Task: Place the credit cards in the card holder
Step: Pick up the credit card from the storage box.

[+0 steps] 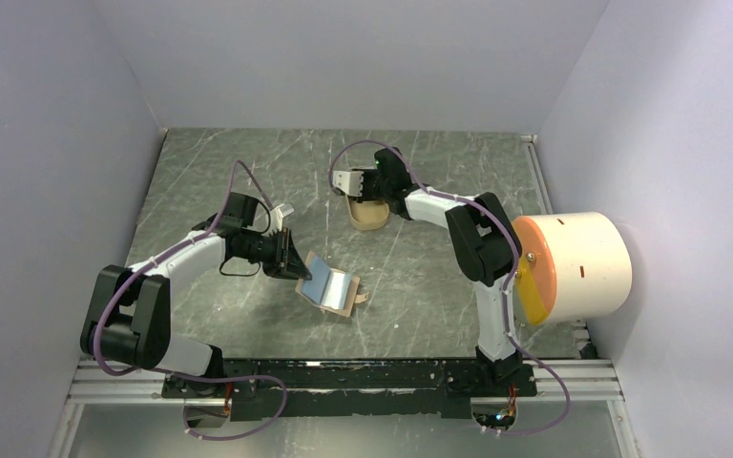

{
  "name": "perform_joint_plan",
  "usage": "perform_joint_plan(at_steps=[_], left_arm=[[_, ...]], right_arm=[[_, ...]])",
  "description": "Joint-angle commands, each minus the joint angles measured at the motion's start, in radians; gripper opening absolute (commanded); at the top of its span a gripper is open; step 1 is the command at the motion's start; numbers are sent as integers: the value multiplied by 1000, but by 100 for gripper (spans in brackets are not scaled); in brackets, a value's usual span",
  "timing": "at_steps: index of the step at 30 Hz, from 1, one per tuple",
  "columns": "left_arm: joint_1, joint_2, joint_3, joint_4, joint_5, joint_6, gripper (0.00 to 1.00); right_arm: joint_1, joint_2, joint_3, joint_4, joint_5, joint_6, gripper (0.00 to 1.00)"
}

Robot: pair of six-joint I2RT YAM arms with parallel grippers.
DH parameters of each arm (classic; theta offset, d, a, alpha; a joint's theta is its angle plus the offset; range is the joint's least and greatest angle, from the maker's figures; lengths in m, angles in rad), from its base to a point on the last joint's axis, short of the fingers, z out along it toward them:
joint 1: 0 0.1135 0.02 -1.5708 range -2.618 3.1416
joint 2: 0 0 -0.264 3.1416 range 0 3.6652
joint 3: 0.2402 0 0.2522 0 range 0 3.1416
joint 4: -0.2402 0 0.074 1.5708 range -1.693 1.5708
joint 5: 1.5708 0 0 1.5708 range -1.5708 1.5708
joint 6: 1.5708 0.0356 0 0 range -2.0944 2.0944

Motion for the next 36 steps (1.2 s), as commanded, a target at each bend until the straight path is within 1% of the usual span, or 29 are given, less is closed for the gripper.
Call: perform_joint_plan(at_steps=[1,5,12,18,26,30,33,36], left_arm=[[8,-7,-8,0,17,6,19],[7,-8,-8,-1,15,6,19],[7,-9,-8,-1,15,6,19],[8,-11,-8,0,15,6,19],[8,-7,-9,-1,19,6,19],[8,-3,-8,0,22,6,19],[7,-2,-8,-1,23,6,19],[7,-3,-9,2,24,6,19]], right_arm=[[-17,-37,28,9,-7,2,34],[-20,-39,28,2,-11,2,30],[-22,-48,27,-5,-11,-6,26],[-24,-57,24,-11,-19,-6,15],[-25,-60,28,-37,-25,-9,4],[-25,-62,32,-31,-19,-3,4],[-27,-58,39,-13,-4,1,7],[-30,-52,70,-33,-6,1,6]])
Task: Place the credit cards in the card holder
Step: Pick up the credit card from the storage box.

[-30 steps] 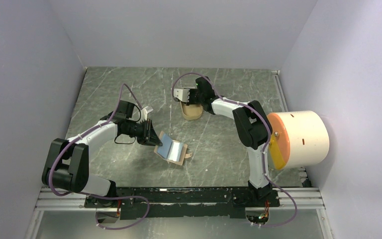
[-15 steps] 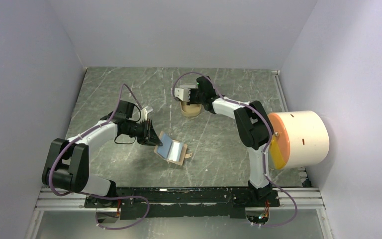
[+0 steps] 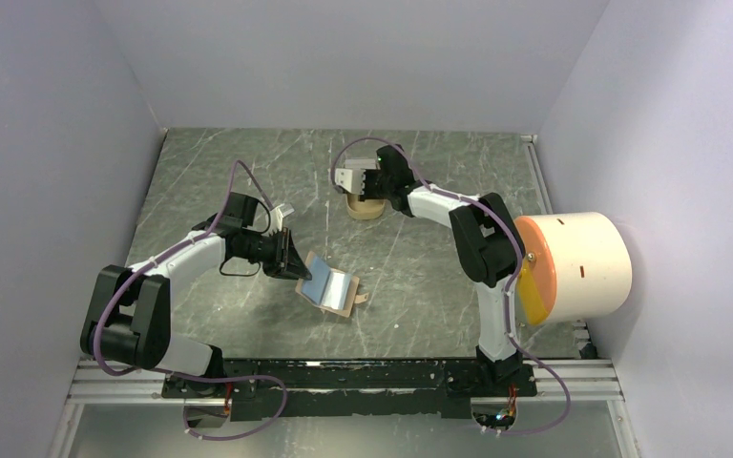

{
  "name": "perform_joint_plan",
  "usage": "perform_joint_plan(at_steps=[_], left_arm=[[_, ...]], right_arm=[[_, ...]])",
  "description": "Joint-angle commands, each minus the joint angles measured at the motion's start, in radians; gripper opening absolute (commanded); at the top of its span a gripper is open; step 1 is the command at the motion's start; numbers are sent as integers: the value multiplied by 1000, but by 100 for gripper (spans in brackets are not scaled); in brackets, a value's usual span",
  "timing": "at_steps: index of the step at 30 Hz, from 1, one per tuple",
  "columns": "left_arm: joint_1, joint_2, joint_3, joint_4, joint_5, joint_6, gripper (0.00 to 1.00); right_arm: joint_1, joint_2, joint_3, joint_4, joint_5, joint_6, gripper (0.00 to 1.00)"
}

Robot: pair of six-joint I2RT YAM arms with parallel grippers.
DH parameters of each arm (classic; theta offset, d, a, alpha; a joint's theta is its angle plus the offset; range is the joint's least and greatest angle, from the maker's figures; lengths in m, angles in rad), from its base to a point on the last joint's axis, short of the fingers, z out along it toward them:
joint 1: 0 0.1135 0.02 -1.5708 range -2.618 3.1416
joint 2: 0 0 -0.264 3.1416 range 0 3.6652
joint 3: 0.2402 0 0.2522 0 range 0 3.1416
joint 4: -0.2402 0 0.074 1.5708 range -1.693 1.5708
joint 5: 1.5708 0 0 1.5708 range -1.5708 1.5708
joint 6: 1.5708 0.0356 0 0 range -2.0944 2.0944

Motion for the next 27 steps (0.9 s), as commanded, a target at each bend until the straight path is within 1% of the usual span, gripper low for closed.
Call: perform_joint_plan(at_steps=[1,5,7,9,10,14,16,18,21,27], left_arm=[[7,-4,-9,2,24,6,19],[7,-2,-9,1,24,6,19],[7,-3,-11,2,24,6,19],[7,-2,-10,4,23,6,20],[7,-1,-11,4,23,6,19],[7,1,-11,3,23,6,19],[7,1,-11,3,23,6,19],[7,1,-10,3,21,6,19],[7,1,-10,4,22,6,20],[7,2,-11,3,19,6,20]], right_arm=[[-18,-29,72,21,16,3,7],[-24,-21,95,25,14,10,11],[-26,-11,114,10,6,5,12],[-29,1,135,-19,-2,0,5],[-29,4,143,-28,-8,2,4],[-35,5,143,-31,-18,11,7],[-38,10,171,-106,-38,-6,4],[-39,14,193,-152,-50,-14,3],[-42,20,205,-166,-55,-15,4],[-42,50,236,-204,-60,-12,9]])
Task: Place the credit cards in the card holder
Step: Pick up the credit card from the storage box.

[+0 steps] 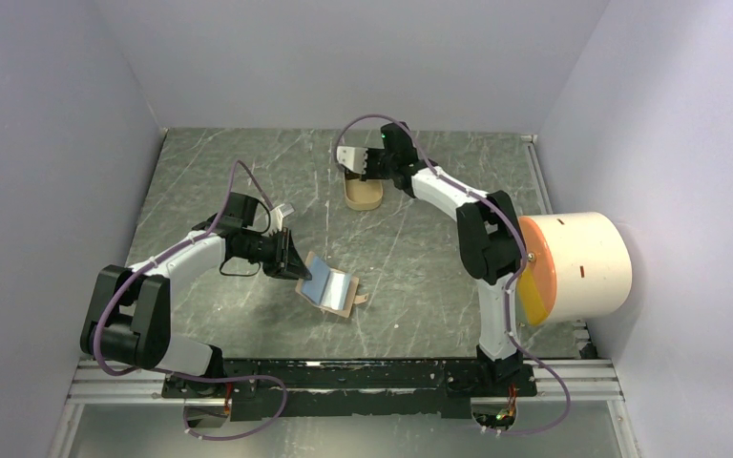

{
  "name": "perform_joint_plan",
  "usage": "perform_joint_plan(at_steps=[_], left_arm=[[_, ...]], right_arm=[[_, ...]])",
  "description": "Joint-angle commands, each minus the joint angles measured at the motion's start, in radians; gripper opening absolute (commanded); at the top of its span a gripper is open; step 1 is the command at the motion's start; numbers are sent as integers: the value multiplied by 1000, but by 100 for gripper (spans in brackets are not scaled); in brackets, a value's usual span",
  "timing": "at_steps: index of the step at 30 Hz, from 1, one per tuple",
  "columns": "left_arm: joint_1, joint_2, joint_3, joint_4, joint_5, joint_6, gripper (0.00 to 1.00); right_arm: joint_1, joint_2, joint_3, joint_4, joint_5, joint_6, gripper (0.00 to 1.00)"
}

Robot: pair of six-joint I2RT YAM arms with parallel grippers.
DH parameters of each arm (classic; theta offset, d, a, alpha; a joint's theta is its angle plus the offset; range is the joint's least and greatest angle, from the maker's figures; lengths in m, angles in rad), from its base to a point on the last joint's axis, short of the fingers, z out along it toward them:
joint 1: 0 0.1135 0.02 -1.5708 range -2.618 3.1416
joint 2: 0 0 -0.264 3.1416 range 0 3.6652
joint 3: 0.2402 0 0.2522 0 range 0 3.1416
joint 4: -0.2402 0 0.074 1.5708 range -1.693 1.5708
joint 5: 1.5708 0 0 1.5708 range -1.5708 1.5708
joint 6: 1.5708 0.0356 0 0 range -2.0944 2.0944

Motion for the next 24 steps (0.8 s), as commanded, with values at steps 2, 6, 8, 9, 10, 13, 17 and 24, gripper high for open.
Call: perform_joint_plan(at_steps=[2,6,8,9,10,13,17,24], left_arm=[[7,1,-11,3,18,6,20],[7,5,-10,2,18,6,20],[7,10,-10,-1,19,6,19],[7,11,-10,0,20,6,19],[7,12,-8,0,19,6,20],[7,9,-9,-1,18,6,20],[7,11,-9,-1,16,6,20],[7,13,-8,-2,18,6,20]], right_arm=[[-6,48,37,-52,-20,-1,10],[-4,56,14,-14,8,-2,10],[-4,62,15,-2,10,-4,11],[-4,66,20,-1,9,-5,12],[-4,71,26,-2,9,-5,12],[-4,80,38,2,6,-4,13],[-4,93,49,17,7,1,15],[-4,101,57,62,-4,49,13]])
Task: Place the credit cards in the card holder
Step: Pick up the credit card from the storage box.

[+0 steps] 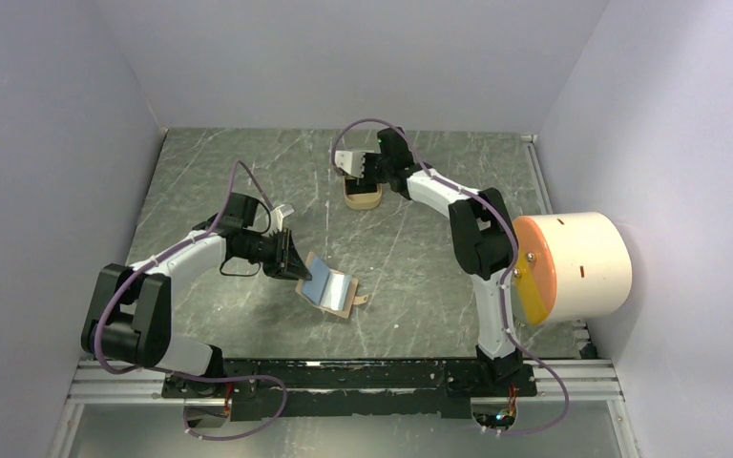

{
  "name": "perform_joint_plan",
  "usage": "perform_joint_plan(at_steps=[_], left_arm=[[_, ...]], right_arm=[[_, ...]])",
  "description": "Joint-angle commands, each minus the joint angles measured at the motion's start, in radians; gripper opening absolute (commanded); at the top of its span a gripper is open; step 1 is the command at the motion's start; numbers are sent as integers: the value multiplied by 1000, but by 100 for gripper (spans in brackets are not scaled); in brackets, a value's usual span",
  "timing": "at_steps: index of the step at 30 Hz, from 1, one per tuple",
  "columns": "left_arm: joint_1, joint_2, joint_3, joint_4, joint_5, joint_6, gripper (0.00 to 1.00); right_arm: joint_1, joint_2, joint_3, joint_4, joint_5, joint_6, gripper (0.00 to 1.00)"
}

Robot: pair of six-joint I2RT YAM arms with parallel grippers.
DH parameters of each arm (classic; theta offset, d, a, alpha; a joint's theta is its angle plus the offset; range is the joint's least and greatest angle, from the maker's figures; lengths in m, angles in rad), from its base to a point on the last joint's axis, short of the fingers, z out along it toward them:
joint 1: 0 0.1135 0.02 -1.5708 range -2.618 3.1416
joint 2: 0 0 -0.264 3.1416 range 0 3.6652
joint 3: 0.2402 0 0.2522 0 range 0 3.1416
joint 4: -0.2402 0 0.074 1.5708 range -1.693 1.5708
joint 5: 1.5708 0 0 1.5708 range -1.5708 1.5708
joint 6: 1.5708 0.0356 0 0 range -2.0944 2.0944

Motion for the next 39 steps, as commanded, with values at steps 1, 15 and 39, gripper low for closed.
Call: perform_joint_plan(at_steps=[1,15,39], left_arm=[[7,6,-8,-1,18,6,20],[7,12,-8,-2,24,6,20],[7,9,-9,-3,24,6,20]], right_arm=[[-6,31,40,39,-5,47,15],[-6,-7,-16,23,-57,174,0],[12,-78,-85,-327,-77,151,0]])
